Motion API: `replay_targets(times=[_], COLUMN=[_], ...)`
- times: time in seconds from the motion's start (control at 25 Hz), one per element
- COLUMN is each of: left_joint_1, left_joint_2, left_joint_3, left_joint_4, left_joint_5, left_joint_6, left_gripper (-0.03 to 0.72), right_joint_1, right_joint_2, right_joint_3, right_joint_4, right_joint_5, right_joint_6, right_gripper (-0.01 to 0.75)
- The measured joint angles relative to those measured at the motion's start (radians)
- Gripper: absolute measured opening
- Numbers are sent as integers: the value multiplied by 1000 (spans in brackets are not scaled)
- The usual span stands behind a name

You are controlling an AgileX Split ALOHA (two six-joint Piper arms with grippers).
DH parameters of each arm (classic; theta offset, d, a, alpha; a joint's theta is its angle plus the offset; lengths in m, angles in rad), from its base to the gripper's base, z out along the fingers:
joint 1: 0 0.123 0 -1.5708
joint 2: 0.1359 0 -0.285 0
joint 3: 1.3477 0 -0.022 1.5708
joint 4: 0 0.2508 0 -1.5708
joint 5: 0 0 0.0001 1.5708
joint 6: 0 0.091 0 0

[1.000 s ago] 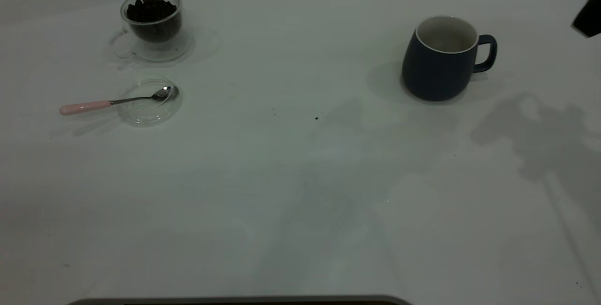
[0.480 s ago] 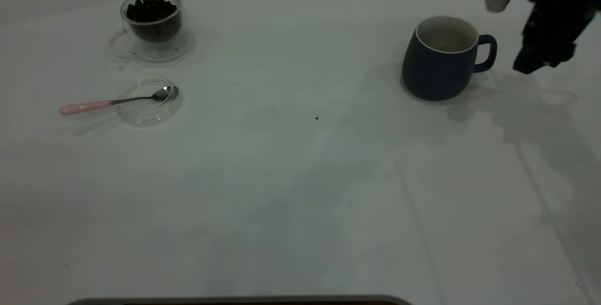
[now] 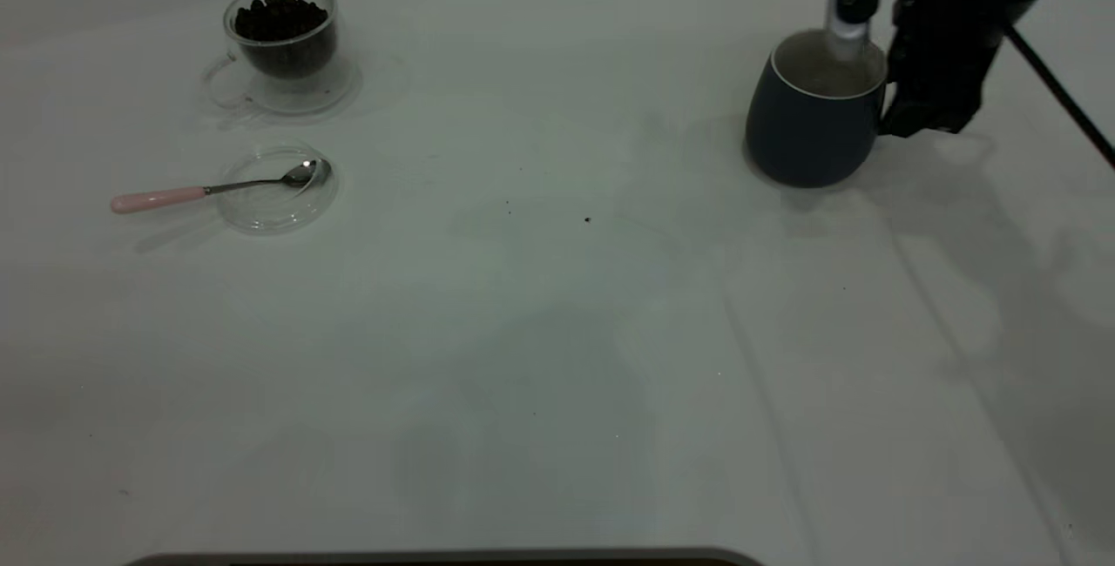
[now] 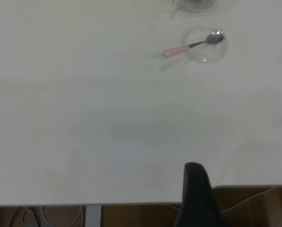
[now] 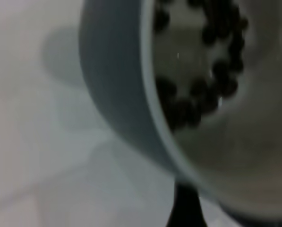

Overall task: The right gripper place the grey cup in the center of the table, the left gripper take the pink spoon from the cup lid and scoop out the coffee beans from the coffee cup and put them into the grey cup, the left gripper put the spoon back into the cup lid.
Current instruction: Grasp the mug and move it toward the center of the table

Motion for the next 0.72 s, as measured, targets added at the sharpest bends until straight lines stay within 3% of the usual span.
replay_targets(times=[0.72], left_joint_1=[0], left_joint_2=[0], left_joint_3=[0], left_joint_4=[0], left_joint_5=[0], left_joint_6=[1], left_gripper=[548], right_joint_1=[310], right_joint_2=[2], right_joint_3=[-7], right_joint_4=[11], right_joint_5=[-39], right_joint_6=[184], right_gripper=[591])
